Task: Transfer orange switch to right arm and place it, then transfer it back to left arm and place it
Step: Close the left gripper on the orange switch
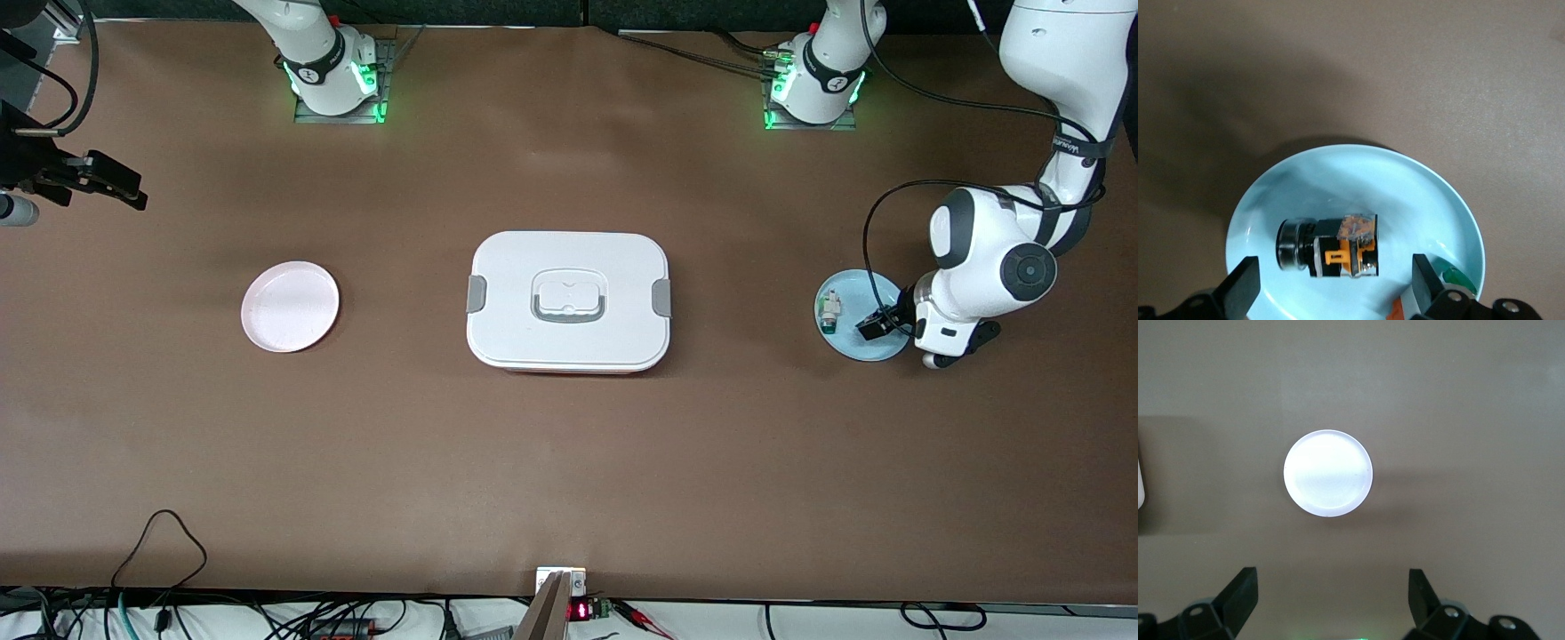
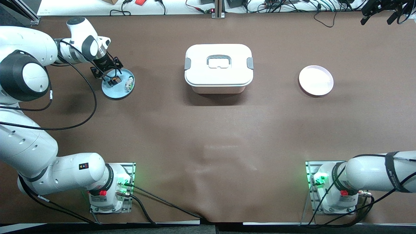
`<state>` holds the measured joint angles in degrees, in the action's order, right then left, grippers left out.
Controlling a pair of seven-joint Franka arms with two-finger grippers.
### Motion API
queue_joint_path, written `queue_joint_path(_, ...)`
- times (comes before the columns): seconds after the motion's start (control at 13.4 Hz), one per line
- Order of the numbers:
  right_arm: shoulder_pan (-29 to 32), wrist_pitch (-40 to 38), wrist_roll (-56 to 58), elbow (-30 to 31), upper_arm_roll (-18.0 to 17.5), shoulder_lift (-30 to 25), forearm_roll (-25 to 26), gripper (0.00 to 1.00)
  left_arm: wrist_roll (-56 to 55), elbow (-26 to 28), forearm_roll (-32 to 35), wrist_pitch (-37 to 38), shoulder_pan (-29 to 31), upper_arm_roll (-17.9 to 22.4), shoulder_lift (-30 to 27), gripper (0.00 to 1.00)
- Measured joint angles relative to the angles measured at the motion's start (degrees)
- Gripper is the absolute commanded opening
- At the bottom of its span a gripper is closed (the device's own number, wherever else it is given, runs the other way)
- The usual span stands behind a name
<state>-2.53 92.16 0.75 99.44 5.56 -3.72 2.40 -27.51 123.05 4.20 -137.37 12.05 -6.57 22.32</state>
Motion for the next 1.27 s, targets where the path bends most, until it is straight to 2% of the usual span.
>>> queue_joint_path(0.22, -0.1, 0.0, 0.2, 0.0, -0.1, 0.5, 0.0, 1.00, 2.8, 2.3, 0.0, -3.2, 0.1, 0.1, 0.0, 1.00)
queue_joint_path(0.74, -0.7, 0.0, 0.2, -0.1, -0.3, 1.6, -0.3, 1.00, 6.4, 3.1, 0.8, -4.4, 0.1, 0.4, 0.6, 1.00)
queue_joint_path(0.82, -1.0, -0.2, 0.2, -0.1, -0.4, 1.5, -0.5, 1.00, 6.5, 3.1, 1.0, -4.9, 0.3, 0.5, 1.0, 0.97)
queue_joint_path(0.89, -1.5, -0.6, 0.2, -0.1, -0.4, 1.5, -0.6, 1.00, 6.5, 3.1, 1.2, -5.3, 0.4, 0.5, 1.3, 0.86)
queue_joint_path(0.97, -1.8, -0.7, 0.2, -0.1, -0.5, 1.5, -0.6, 1.00, 6.5, 3.1, 1.2, -5.5, 0.6, 0.5, 1.6, 0.67)
queue_joint_path(1.04, -2.0, -0.7, 0.2, -0.1, -0.5, 1.5, -0.6, 1.00, 6.6, 3.1, 1.2, -5.6, 0.6, 0.5, 1.6, 0.57)
queue_joint_path(1.12, -2.2, -0.7, 0.2, -0.1, -0.5, 1.6, -0.6, 1.00, 6.6, 3.1, 1.2, -5.6, 0.6, 0.5, 1.6, 0.40)
queue_joint_path(1.27, -3.1, -0.9, 0.3, -0.1, -0.6, 1.8, -0.6, 1.00, 7.3, 3.1, 1.3, -5.6, 0.7, 0.5, 1.5, 0.20)
